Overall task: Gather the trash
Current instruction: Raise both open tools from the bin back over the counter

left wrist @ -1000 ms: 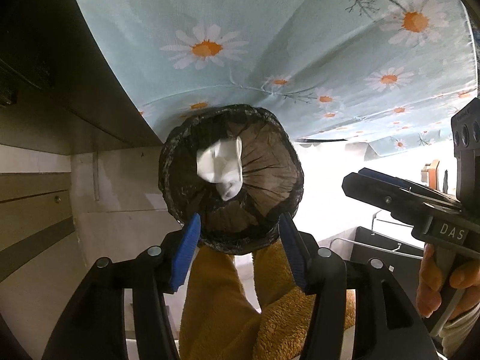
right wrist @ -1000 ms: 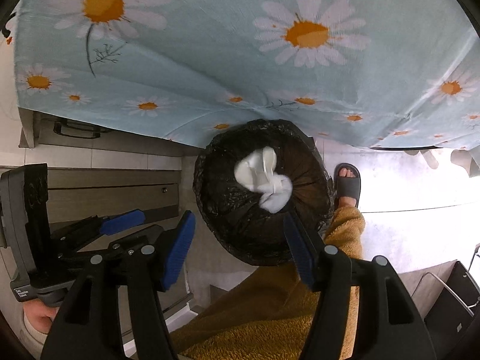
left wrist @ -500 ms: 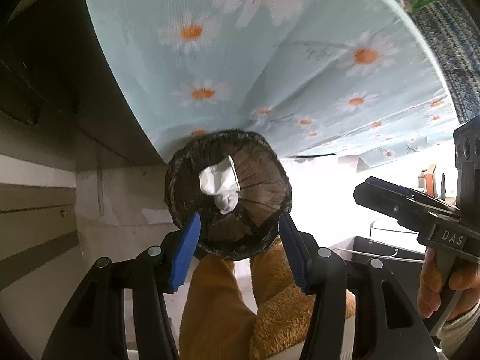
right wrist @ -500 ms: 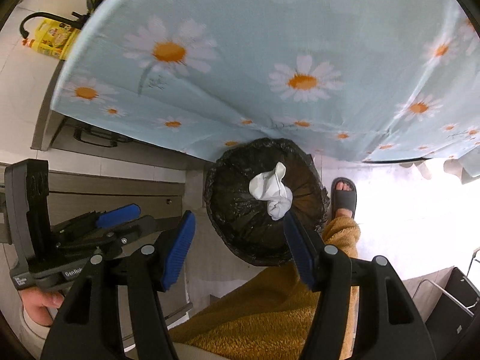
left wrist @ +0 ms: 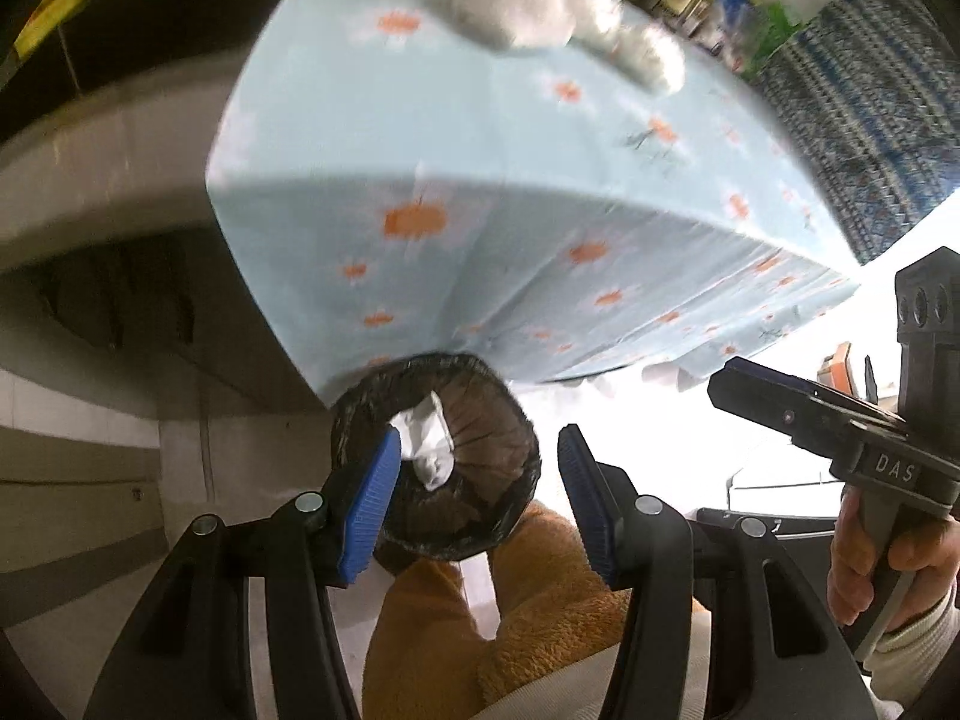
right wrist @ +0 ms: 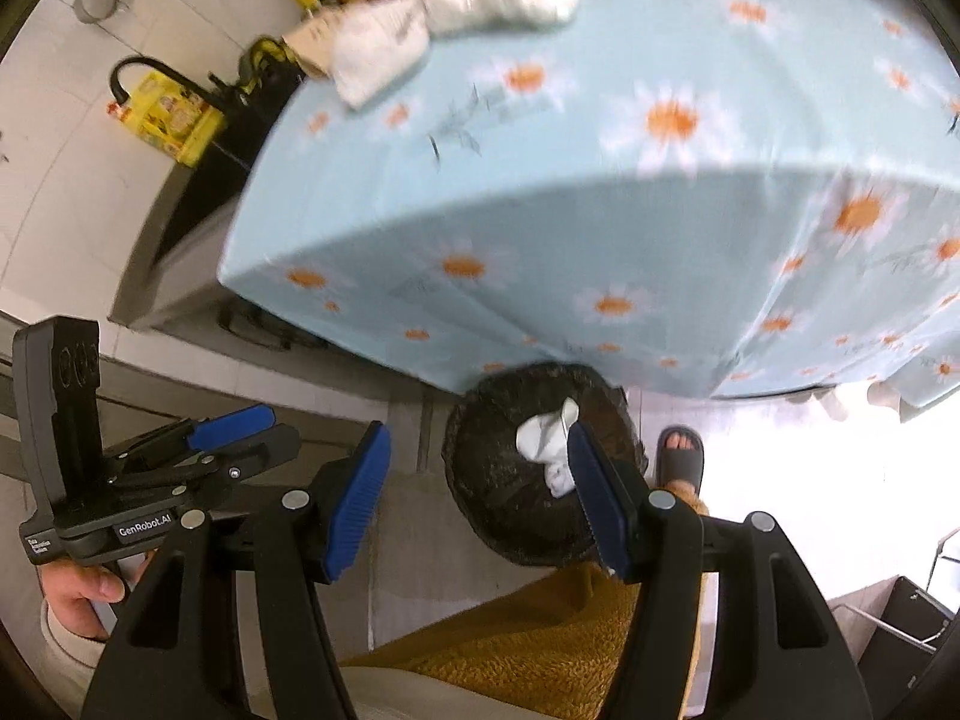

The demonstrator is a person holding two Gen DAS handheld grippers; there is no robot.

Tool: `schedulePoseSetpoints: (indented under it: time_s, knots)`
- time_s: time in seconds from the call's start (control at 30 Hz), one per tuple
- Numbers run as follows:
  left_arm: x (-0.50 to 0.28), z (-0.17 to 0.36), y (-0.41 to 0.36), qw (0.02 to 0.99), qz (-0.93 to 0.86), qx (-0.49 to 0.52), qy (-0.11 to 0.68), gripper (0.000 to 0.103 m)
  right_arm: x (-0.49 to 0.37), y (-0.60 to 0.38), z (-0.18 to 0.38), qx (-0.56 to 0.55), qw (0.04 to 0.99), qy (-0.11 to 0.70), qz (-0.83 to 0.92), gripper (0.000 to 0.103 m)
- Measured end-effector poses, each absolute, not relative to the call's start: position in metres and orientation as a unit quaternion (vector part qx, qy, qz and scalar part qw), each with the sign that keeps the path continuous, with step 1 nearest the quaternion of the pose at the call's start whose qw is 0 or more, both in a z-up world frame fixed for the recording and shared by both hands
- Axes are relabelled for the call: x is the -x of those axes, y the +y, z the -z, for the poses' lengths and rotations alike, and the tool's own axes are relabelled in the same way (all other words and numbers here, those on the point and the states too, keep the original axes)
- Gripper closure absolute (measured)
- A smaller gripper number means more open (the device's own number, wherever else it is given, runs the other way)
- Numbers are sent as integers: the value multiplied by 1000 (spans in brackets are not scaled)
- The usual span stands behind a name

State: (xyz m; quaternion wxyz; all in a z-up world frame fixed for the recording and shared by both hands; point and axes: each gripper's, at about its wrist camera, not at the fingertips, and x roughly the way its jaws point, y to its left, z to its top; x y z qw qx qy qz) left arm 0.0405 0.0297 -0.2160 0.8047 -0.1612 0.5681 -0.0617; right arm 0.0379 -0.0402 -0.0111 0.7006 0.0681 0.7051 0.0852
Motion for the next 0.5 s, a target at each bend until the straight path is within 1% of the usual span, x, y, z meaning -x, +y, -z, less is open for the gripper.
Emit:
schedulePoseSetpoints:
  time_s: [0.3,0.5]
  knots:
    - [-56,165,33,836,66,149,523,50,-71,-41,-40,-62,746,657,-87,42]
    - [-77,143,32,850,58,146,503,51,-101,-44,-52,-48,761,639,-99,42]
